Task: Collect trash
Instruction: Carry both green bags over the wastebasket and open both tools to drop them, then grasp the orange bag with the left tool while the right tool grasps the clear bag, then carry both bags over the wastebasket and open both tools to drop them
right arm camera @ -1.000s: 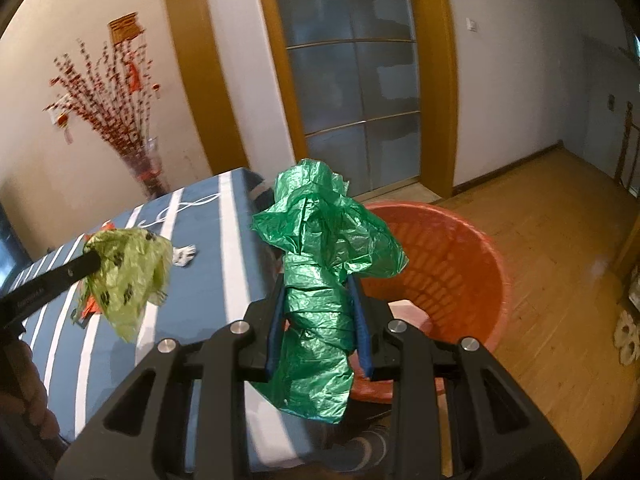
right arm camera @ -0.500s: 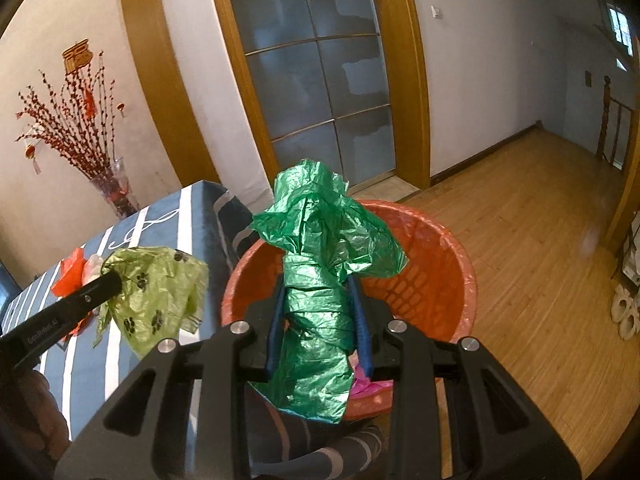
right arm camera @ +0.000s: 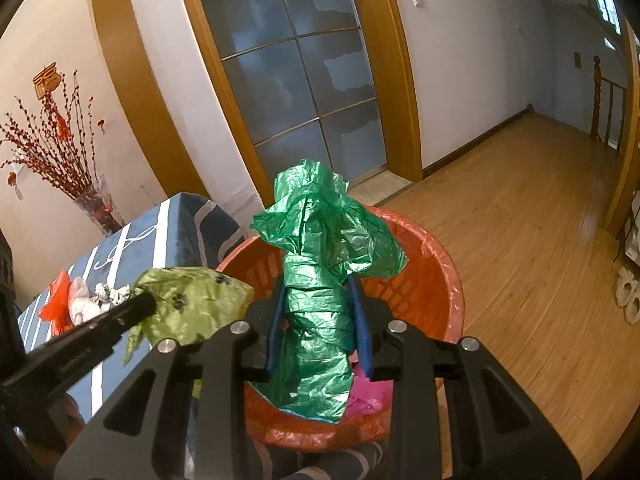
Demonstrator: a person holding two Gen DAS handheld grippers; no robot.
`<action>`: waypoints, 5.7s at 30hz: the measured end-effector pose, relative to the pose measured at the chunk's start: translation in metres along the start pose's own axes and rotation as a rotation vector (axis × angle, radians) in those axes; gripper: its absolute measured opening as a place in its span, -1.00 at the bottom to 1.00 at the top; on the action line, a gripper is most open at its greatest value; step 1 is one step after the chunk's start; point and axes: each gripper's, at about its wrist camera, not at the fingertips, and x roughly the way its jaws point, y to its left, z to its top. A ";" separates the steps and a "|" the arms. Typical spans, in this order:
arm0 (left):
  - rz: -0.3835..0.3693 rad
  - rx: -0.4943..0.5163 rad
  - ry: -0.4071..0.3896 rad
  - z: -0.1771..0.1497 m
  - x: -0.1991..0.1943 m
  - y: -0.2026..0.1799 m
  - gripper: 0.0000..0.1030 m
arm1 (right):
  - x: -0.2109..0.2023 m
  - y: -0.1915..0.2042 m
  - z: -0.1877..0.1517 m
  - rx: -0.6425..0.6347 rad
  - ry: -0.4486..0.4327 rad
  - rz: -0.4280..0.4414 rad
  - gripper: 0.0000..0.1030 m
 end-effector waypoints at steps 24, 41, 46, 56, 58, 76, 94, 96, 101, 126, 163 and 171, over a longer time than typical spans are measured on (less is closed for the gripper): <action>0.122 -0.026 0.021 -0.007 -0.002 0.033 0.10 | 0.009 -0.005 -0.001 -0.014 0.002 -0.023 0.13; 0.276 -0.095 -0.029 -0.024 -0.049 0.102 0.36 | -0.007 0.043 -0.012 -0.112 0.000 0.034 0.32; 0.353 -0.135 -0.065 -0.028 -0.073 0.137 0.36 | -0.006 0.066 -0.018 -0.149 0.013 0.071 0.33; 0.566 -0.314 -0.097 -0.030 -0.107 0.242 0.36 | 0.003 0.117 -0.034 -0.232 0.055 0.148 0.33; 0.568 -0.347 -0.082 -0.027 -0.104 0.259 0.36 | 0.006 0.126 -0.036 -0.245 0.062 0.158 0.33; 0.549 -0.374 -0.015 -0.024 -0.085 0.302 -0.29 | 0.019 0.181 -0.047 -0.340 0.092 0.210 0.33; 0.657 -0.363 -0.153 -0.056 -0.176 0.328 -0.41 | 0.056 0.291 -0.059 -0.455 0.160 0.378 0.19; 0.655 -0.362 -0.164 -0.055 -0.180 0.331 -0.41 | 0.064 0.310 -0.063 -0.484 0.162 0.385 0.18; 0.641 -0.359 -0.177 -0.054 -0.182 0.339 -0.40 | 0.089 0.355 -0.071 -0.554 0.171 0.395 0.18; 0.548 -0.314 -0.163 -0.055 -0.172 0.306 -0.41 | 0.066 0.321 -0.079 -0.550 0.238 0.385 -0.48; 0.176 -0.010 -0.120 -0.018 -0.096 0.069 -0.40 | -0.045 0.061 -0.022 -0.140 -0.047 0.066 -0.48; 0.089 0.044 -0.096 -0.009 -0.065 0.020 -0.40 | -0.040 0.032 -0.015 -0.081 -0.063 0.027 -0.48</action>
